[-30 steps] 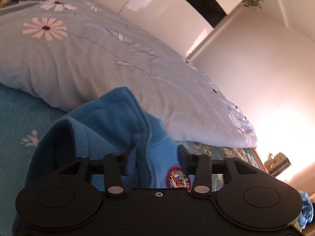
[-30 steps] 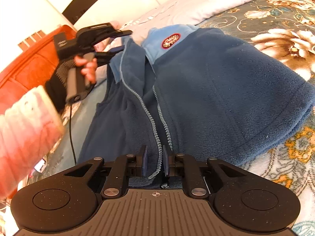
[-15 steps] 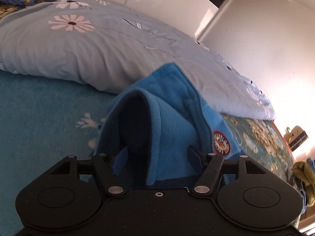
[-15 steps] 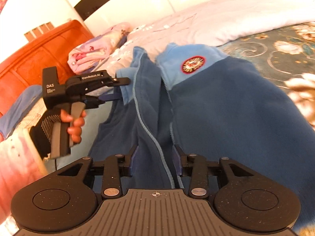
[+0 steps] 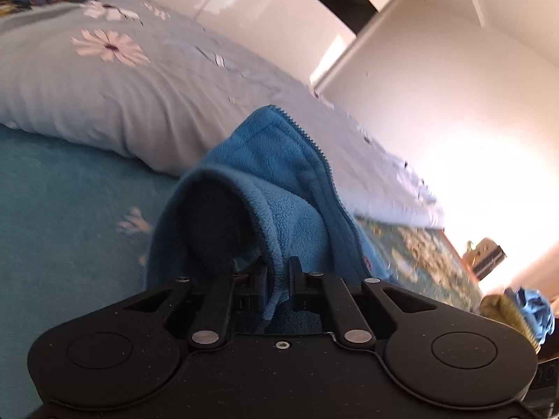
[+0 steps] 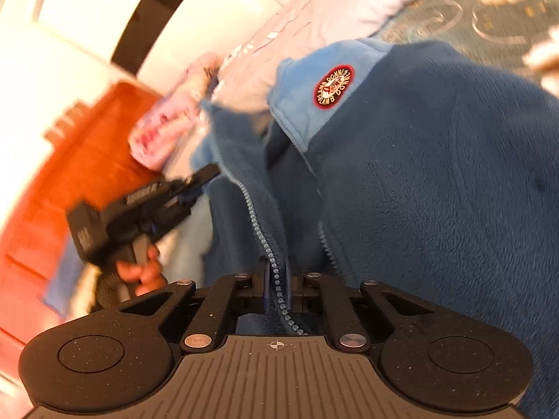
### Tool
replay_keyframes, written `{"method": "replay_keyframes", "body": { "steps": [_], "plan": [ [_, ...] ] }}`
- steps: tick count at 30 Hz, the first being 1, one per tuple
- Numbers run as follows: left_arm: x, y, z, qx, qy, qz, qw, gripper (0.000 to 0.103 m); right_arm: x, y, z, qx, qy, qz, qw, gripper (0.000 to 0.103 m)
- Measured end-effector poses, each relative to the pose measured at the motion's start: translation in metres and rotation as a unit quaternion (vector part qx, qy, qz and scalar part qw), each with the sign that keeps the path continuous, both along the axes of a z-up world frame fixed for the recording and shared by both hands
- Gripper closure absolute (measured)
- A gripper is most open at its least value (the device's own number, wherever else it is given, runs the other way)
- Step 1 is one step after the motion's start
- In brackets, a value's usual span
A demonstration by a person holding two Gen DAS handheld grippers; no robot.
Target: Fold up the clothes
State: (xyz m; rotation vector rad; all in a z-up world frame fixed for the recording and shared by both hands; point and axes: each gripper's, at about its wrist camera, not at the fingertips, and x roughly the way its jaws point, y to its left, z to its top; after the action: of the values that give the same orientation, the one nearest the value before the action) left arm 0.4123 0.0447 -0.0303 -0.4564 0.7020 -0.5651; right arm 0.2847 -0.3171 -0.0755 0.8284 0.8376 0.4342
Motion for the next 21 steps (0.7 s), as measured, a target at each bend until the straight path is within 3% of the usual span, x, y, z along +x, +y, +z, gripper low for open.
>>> {"method": "replay_keyframes", "body": {
  "steps": [1,3,5,6,9,11,14,15,21],
  "plan": [
    [-0.001,0.004,0.003,0.014,0.000,0.002,0.9999,0.095,0.001,-0.002,-0.001,0.007,0.003,-0.005,1.000,0.097],
    [0.001,0.002,0.004,0.066,0.012,0.003,0.9977,0.090,0.006,0.001,-0.003,-0.021,0.015,-0.012,1.000,0.097],
    [0.003,-0.001,-0.001,0.090,0.028,0.003,0.9955,0.089,0.011,0.008,-0.009,-0.049,0.029,-0.014,0.998,0.097],
    [0.003,0.001,-0.003,0.080,0.029,0.004,0.9963,0.088,0.013,0.012,-0.012,-0.062,0.036,-0.015,0.997,0.097],
    [0.001,0.006,-0.007,0.047,0.034,0.009,0.9983,0.068,0.009,0.014,-0.012,-0.074,0.038,-0.013,0.996,0.097],
    [0.002,0.007,-0.006,0.050,0.033,0.015,0.9981,0.067,0.003,0.013,-0.010,-0.076,0.037,-0.008,0.996,0.096],
    [0.007,0.010,-0.002,0.022,0.024,0.024,0.9992,0.062,-0.007,0.012,-0.007,-0.080,0.035,-0.002,0.996,0.096],
    [0.011,0.011,-0.002,0.005,0.024,0.034,0.9991,0.056,-0.010,0.011,-0.007,-0.082,0.035,0.000,0.996,0.096],
    [0.041,0.022,-0.013,-0.115,0.069,0.101,0.9859,0.051,-0.029,0.009,-0.002,-0.090,0.032,0.013,0.995,0.096]
  ]
}}
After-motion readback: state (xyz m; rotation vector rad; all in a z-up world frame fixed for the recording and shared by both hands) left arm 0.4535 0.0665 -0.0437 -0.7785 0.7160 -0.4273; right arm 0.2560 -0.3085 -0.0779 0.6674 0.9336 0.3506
